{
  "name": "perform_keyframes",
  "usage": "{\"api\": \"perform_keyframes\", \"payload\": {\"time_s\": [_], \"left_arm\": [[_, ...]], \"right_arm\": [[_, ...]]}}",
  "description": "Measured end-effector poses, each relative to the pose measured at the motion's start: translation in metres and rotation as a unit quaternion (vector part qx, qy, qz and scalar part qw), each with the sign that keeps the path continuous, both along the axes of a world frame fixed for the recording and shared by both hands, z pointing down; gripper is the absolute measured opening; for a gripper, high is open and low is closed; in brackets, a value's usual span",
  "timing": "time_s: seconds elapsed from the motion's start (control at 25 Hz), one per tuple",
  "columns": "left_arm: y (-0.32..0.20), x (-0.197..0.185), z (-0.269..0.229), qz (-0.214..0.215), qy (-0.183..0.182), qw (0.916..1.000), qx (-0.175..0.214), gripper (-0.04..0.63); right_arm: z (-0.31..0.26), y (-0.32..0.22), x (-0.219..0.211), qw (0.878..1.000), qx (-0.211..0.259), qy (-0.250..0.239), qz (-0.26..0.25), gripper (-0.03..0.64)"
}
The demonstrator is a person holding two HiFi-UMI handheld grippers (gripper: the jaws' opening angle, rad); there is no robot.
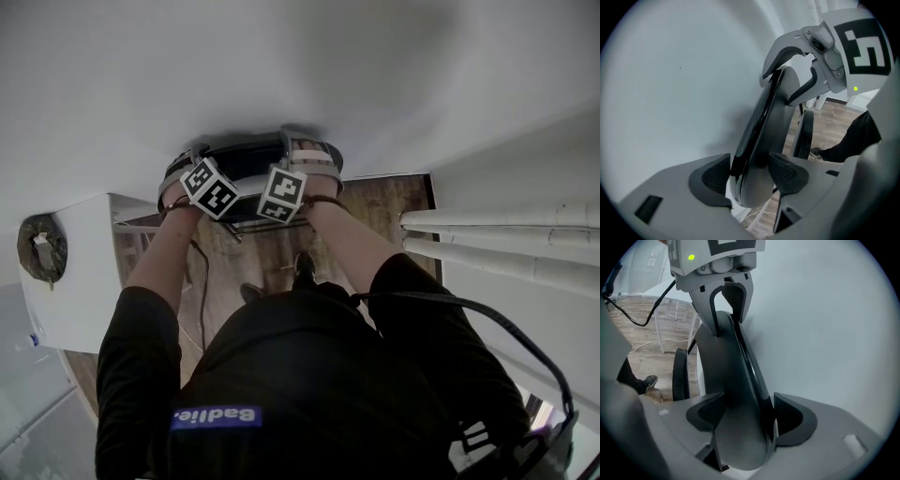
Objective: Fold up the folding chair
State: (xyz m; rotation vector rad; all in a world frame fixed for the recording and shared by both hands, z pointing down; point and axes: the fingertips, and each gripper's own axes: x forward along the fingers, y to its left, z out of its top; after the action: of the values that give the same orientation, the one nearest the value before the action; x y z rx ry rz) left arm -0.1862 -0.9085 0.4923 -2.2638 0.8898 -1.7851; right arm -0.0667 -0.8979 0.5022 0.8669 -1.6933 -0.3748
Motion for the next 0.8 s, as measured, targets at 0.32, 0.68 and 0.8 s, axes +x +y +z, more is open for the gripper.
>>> {"api": "perform_keyframes", "payload": {"time_s": [0.32,0.68,0.8], "left_arm": [[-0.012,-0.003,-0.001,-0.036,-0.002,0.9992,0.02,0.233],[-0.022,-0.003,0.002,-0.044,-0.014,0.9984,0.035,0.233],[-0.021,-0.003,0.001,-0.045,-0.012,0.9982,0.036,0.233]], "right_arm": [[0.001,-0.013,0.002,1.0,0.014,0.009,0.013,0.295],[-0.001,-0.015,0.0,0.999,0.043,0.014,-0.01,0.295],[-0.002,-0.013,0.0,0.999,0.046,0.013,-0.02,0.295]]}}
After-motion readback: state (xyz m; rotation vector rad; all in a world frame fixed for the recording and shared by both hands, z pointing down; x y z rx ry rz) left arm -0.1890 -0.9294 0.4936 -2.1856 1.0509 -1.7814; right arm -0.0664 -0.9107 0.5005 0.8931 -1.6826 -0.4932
